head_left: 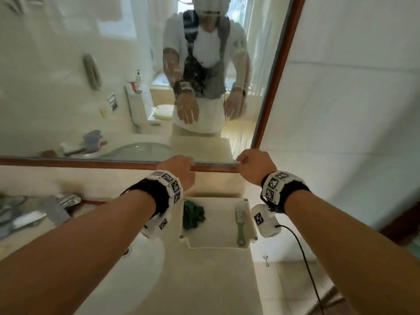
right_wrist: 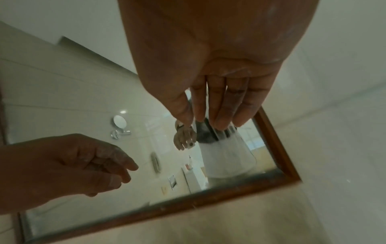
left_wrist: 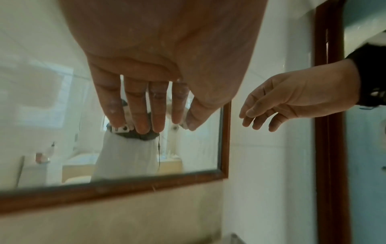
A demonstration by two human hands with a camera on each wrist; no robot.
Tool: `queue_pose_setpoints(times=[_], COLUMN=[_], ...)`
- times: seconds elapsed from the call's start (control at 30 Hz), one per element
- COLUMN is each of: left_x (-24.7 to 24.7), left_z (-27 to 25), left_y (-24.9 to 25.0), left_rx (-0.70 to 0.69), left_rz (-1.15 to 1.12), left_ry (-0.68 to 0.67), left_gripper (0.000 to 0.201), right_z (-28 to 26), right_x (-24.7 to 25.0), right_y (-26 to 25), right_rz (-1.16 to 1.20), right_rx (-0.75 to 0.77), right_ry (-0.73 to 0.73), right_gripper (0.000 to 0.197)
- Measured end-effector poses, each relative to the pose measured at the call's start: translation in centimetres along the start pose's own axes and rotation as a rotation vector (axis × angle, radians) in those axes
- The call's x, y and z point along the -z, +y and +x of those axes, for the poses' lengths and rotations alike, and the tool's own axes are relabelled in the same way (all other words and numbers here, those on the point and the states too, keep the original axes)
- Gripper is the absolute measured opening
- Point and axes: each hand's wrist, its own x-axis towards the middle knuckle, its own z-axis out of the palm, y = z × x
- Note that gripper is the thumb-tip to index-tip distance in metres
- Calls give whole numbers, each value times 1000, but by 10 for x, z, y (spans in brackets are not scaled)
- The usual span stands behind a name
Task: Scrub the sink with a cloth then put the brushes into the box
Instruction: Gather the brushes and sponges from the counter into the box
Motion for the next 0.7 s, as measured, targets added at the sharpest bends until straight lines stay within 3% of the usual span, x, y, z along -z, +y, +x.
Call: queue_pose_setpoints(times=[0.23,0.4,0.57,0.7], left_x=[132,212,247,245], left_z=[-50,-87,-120,-146], left_y=[-67,-123,-177,-239], left_rx=[56,101,181,309], left_rz=[-1,21,-6,-13], left_ry=[196,277,370,403], left_gripper=[36,38,38,34], right_z=[-29,-42,-44,-25], right_x=[73,99,87,44], right_y=[-135,-223,-290,-352], right_rz=[-134,-169,-219,-243], right_rx=[186,267,358,462], right_ry=[137,208,227,177], right_gripper=[26,29,23,26])
